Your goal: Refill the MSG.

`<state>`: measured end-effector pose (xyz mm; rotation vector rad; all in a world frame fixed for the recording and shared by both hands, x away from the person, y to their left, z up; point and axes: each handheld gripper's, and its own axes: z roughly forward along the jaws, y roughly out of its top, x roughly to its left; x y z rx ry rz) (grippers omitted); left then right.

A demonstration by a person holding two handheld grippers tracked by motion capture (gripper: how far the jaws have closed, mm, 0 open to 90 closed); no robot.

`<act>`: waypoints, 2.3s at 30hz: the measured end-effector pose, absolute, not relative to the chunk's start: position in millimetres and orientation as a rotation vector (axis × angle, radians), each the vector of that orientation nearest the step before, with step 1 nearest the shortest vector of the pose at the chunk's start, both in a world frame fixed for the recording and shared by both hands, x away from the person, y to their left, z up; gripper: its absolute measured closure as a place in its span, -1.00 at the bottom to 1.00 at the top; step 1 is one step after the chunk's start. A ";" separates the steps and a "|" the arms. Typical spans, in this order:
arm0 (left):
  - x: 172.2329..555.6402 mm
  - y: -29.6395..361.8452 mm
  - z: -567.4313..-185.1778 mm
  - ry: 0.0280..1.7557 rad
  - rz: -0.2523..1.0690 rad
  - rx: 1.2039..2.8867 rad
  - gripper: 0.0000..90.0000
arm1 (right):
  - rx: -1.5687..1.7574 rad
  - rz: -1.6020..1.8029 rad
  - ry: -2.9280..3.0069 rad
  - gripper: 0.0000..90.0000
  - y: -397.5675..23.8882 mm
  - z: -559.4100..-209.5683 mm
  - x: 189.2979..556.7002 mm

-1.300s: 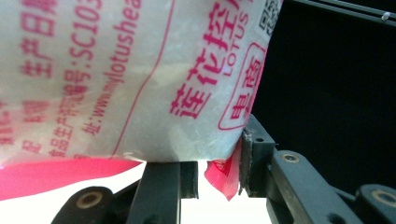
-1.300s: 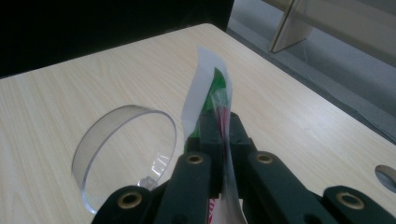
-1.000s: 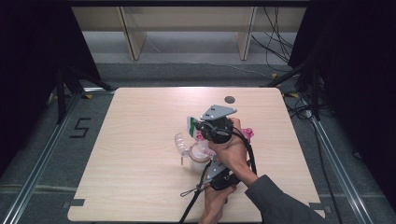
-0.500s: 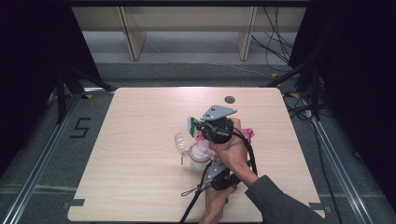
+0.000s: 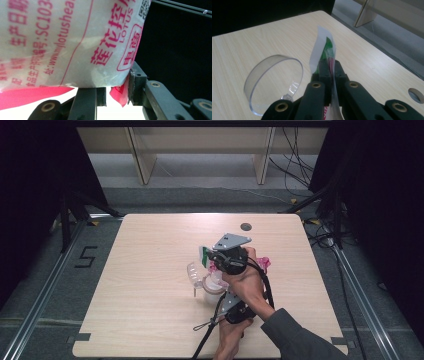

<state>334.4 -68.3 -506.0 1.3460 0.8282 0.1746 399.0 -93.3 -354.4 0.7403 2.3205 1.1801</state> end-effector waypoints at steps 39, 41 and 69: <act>337.9 -61.5 -516.7 0.828 0.228 1.545 0.45 | 0.762 1.262 2.276 1.00 -121.3 -343.3 386.5; 338.2 -60.8 -517.7 0.833 0.237 1.567 0.39 | 0.772 1.275 2.285 1.00 -126.1 -342.0 384.7; 331.5 -45.8 -519.2 0.904 0.226 1.713 -0.17 | 0.899 1.566 2.110 1.00 -188.7 -356.2 364.3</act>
